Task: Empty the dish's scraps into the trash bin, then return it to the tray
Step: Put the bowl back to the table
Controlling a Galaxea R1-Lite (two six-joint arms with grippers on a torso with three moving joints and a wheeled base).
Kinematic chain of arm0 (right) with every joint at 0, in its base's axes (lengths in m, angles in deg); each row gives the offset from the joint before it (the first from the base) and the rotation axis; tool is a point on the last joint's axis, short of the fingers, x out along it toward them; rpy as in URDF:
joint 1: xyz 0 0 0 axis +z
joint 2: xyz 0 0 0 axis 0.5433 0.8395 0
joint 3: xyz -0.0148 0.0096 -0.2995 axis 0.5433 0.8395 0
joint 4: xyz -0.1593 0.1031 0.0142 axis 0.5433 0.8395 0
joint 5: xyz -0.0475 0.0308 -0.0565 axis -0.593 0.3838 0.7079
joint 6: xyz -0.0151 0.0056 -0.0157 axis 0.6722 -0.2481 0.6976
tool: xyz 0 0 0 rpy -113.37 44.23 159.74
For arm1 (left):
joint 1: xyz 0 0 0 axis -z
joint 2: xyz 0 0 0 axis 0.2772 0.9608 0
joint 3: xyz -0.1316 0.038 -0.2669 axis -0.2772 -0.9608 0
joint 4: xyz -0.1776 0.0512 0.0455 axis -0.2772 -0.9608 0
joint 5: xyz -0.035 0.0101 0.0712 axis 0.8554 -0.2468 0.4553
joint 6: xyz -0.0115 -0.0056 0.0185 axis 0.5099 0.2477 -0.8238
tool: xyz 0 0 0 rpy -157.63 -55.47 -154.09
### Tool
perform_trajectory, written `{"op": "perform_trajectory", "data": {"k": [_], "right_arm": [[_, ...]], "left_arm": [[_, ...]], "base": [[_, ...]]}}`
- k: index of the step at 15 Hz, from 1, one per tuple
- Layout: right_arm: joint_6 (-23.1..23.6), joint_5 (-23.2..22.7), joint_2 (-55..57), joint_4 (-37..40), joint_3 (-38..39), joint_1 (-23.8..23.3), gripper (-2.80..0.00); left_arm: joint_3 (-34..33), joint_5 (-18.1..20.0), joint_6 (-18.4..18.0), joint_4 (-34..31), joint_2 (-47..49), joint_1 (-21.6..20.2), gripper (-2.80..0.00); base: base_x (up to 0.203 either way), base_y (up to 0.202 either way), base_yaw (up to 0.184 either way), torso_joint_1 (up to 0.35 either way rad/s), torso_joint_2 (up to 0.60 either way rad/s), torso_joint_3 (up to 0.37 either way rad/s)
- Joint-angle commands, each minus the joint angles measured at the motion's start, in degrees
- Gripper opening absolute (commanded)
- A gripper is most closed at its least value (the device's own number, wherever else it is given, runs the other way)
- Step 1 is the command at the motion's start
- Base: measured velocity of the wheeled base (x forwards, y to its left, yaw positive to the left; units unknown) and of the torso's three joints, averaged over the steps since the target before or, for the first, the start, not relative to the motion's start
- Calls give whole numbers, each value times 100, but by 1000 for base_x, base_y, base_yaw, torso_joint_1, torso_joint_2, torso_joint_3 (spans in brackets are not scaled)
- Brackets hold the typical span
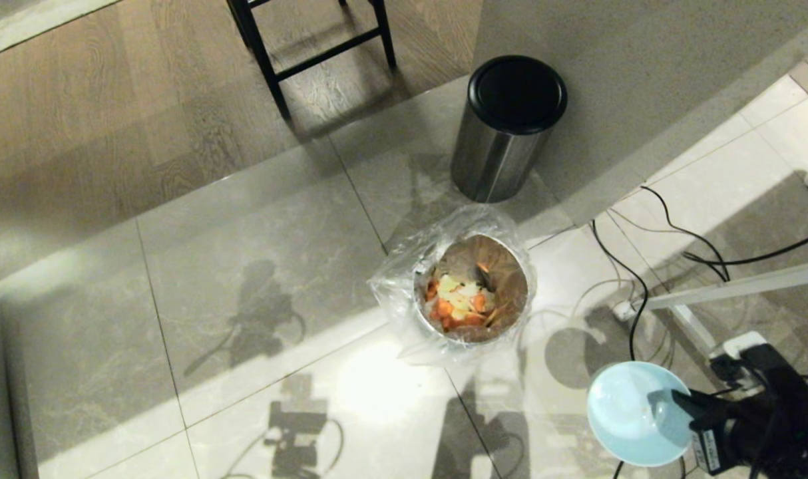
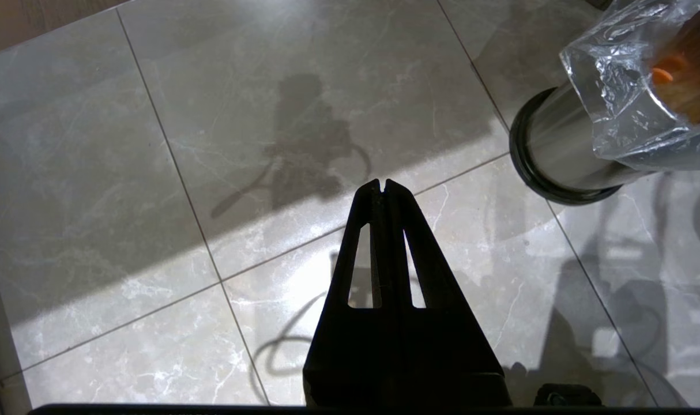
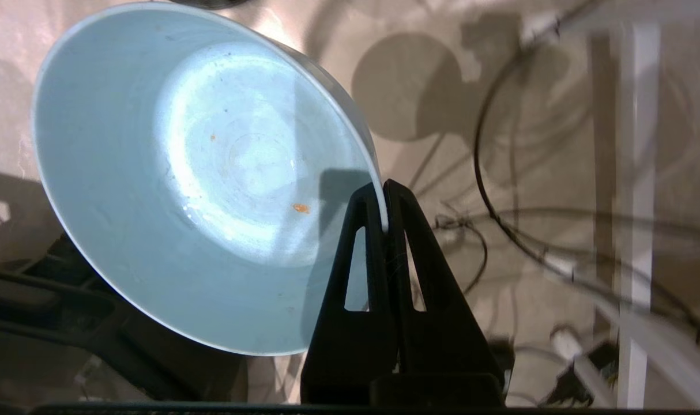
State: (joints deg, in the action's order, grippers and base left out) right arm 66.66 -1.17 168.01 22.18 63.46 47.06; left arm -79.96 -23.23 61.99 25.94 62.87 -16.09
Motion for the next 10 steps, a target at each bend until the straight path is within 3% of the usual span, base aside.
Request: {"op": "perform_trajectory", "data": {"k": [1, 4, 10], "right_arm": [[1, -210, -505, 71, 201, -476, -280], [-113, -519, -1159, 868, 224, -1097, -280], [-92, -540, -2821, 2944, 226, -1358, -280]], "left_arm": [[0, -3, 3, 4, 6, 7, -280], [0, -3, 8, 4, 6, 0, -280], [0, -3, 2, 4, 6, 0, -280]], "base": [[0, 0, 0, 0, 0, 0], [0, 0, 0, 0, 0, 0], [0, 0, 0, 0, 0, 0]]}}
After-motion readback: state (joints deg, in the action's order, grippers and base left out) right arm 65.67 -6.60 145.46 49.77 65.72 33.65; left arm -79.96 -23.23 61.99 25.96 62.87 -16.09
